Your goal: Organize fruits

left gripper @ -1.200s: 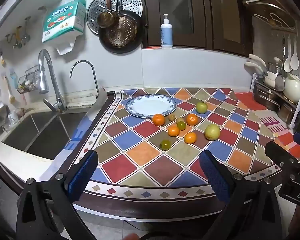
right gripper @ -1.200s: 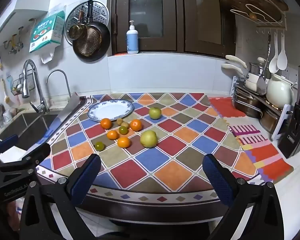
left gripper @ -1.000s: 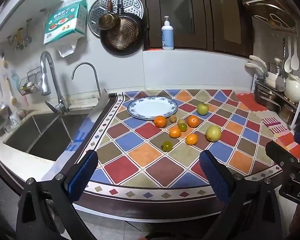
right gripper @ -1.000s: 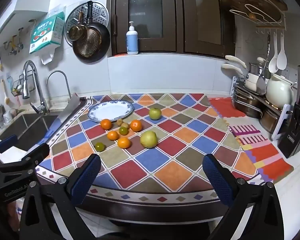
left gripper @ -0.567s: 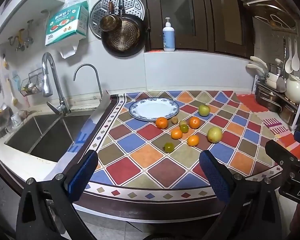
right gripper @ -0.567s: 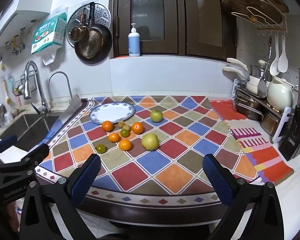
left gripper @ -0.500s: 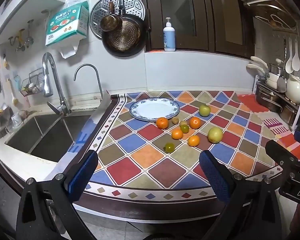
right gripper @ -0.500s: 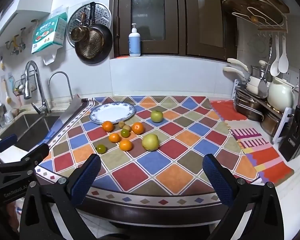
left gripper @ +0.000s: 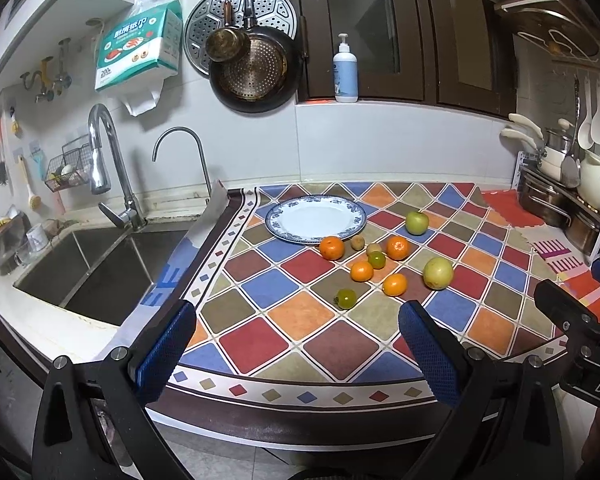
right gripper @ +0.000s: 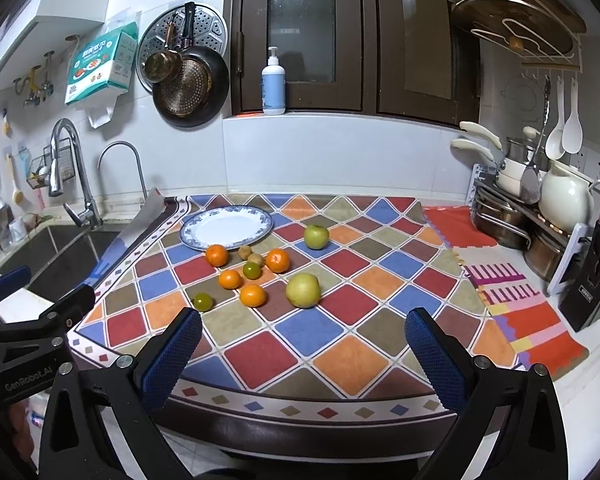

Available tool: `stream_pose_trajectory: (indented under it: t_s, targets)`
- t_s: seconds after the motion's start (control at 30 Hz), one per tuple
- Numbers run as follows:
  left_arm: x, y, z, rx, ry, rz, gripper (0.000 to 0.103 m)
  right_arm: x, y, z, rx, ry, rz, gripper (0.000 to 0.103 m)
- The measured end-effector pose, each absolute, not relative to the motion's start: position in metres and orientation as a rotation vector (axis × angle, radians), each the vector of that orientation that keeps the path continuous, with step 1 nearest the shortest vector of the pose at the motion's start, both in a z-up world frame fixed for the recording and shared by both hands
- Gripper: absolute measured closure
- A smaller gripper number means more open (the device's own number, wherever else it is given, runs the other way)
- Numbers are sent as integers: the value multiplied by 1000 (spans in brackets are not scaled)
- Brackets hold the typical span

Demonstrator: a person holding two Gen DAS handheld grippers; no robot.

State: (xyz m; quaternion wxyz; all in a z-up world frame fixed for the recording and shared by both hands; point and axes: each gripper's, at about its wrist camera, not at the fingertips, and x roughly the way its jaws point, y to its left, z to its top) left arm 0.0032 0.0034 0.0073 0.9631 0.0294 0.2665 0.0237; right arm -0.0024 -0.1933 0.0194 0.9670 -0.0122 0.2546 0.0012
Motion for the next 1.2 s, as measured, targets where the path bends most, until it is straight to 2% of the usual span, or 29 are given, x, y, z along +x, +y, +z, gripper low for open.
stream_pose_trajectory:
  t_s: [1.2]
  targets:
    - [7, 4, 8, 53, 529, 35, 0, 4, -190, 20, -30, 505, 5, 1]
